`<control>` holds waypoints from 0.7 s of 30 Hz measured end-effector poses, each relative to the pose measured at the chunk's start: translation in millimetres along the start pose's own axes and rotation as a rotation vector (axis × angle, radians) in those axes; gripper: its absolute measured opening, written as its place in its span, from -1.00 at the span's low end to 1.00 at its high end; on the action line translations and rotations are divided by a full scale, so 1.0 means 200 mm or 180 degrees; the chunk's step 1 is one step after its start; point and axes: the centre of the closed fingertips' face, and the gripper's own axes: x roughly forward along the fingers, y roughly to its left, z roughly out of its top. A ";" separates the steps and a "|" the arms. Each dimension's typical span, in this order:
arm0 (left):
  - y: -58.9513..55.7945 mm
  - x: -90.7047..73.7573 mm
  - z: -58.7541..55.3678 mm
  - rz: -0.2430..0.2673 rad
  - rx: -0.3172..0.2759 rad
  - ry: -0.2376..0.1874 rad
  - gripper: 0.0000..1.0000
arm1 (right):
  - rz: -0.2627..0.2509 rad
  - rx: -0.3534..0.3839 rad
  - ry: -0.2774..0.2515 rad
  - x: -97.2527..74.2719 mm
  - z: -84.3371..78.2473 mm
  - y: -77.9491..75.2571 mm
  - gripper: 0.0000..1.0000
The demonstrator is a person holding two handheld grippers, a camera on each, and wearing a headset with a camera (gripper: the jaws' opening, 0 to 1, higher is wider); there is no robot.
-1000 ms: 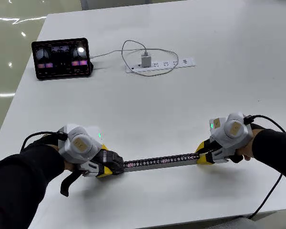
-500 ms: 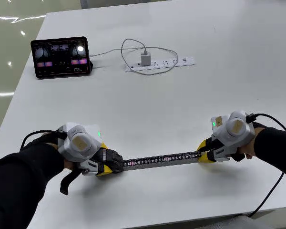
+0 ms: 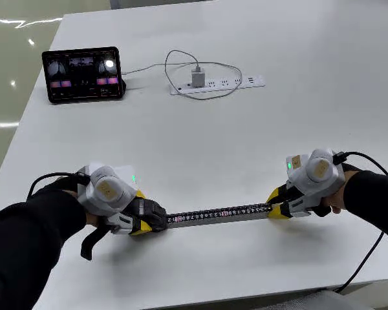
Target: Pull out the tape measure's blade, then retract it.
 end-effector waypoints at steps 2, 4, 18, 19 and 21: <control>0.00 0.00 0.00 -0.0014 -0.0020 0.0017 -0.36 | 0.0003 -0.0001 0.0017 0.00 0.00 0.00 -0.79; 0.00 0.00 0.00 -0.0026 -0.0020 0.0007 -0.35 | 0.0003 0.0008 0.0021 0.00 0.01 0.00 -0.78; 0.00 0.01 0.01 -0.0080 0.0095 0.0080 -0.35 | 0.0003 -0.0304 0.0137 0.01 -0.01 0.00 -0.76; 0.00 0.01 0.01 -0.0085 0.0105 0.0092 -0.35 | 0.0006 -0.0310 0.0146 0.01 -0.01 -0.01 -0.76; 0.00 0.01 0.01 -0.0097 0.0116 0.0114 -0.35 | 0.0016 -0.0313 0.0165 0.01 -0.01 -0.01 -0.76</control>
